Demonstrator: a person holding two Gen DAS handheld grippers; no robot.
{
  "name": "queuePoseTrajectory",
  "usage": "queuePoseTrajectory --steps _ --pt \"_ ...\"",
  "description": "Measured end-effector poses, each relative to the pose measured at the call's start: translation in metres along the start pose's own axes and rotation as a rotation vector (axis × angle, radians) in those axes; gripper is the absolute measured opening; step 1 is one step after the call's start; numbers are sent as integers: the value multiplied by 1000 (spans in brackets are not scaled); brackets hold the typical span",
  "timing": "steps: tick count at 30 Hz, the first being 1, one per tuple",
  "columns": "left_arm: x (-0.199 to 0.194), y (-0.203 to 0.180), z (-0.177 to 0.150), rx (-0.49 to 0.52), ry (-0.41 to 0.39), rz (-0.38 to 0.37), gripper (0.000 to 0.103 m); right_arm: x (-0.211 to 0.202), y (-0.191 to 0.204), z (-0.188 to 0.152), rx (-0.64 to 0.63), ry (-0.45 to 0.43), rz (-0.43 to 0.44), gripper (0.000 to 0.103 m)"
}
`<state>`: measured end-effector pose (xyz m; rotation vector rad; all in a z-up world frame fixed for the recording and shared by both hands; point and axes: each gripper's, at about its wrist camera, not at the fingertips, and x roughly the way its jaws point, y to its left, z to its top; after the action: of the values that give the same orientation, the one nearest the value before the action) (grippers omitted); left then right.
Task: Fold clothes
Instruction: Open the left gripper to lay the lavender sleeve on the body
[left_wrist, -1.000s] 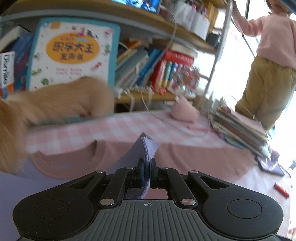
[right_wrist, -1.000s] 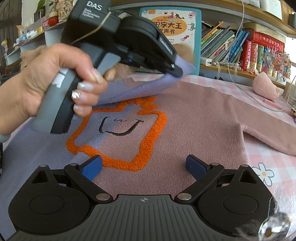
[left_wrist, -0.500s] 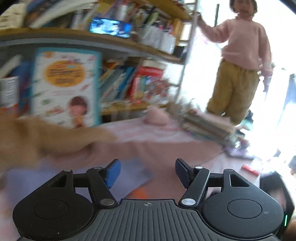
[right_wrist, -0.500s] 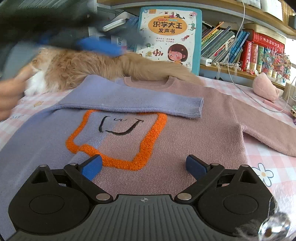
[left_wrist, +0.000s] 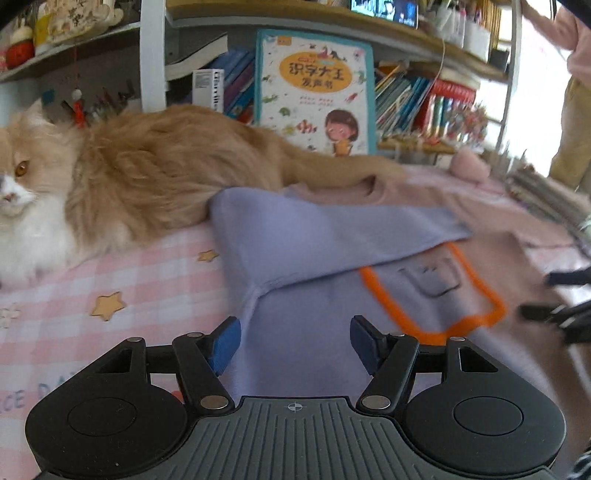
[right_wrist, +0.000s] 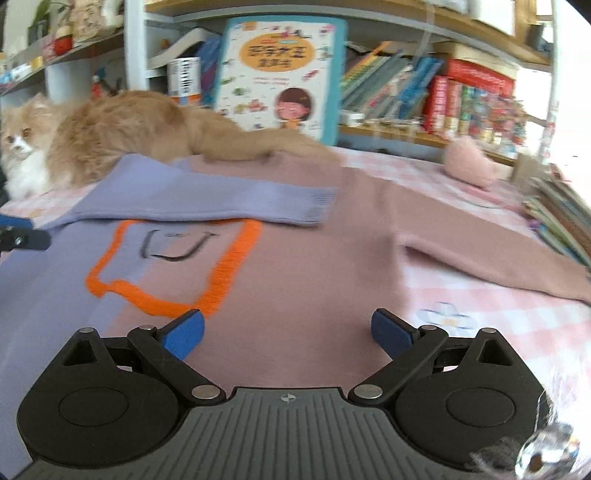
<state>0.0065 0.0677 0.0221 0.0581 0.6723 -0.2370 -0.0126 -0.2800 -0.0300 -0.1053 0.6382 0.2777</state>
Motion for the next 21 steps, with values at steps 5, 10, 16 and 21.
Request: queuePoseTrajectory --steps 5,10,16,21 --pt "3 12 -8 -41 28 15 65 -20 -34 -9 59 32 -100 92" --pt "3 22 -15 -79 42 22 63 -18 -58 -15 143 67 -107 65" --pt "3 21 -13 -74 43 5 38 -14 -61 -15 187 66 -38 20" --pt "1 16 -13 -51 49 -26 22 -17 -65 -14 214 68 6 10"
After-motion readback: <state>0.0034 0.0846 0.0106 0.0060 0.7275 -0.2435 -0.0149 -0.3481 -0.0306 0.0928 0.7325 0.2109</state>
